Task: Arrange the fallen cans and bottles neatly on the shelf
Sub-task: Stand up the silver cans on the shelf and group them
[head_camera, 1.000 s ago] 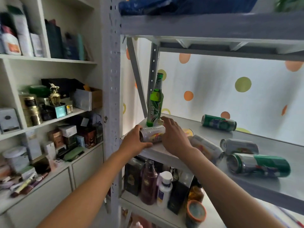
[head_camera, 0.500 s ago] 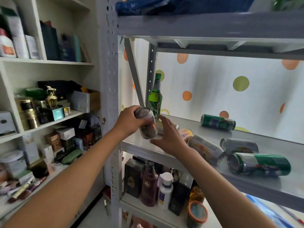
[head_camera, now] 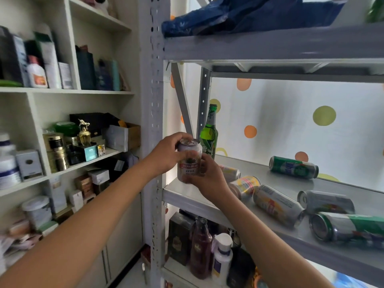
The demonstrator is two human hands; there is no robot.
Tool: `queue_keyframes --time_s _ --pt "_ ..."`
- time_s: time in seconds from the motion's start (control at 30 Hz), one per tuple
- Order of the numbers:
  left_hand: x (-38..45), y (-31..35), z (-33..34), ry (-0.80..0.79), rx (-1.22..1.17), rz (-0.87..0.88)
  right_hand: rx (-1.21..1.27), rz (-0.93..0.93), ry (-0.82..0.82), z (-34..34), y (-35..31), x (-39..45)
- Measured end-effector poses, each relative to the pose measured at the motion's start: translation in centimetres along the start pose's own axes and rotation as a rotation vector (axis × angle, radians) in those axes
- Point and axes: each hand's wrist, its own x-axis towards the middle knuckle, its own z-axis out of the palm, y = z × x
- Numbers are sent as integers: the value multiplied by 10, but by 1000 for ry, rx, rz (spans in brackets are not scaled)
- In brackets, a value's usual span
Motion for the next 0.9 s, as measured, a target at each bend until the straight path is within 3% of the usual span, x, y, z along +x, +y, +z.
queue_keyframes --time_s 0.2,0.4,0.53,0.9 --pt "-14 -17 2 -10 459 73 13 62 17 22 21 8" --pt "-31 -38 -3 35 624 128 -37 88 -1 34 34 9" --pt "-41 -44 -6 59 879 200 -61 96 -21 40 43 10" --pt "-62 -57 7 25 952 188 -33 121 -29 41 47 5"
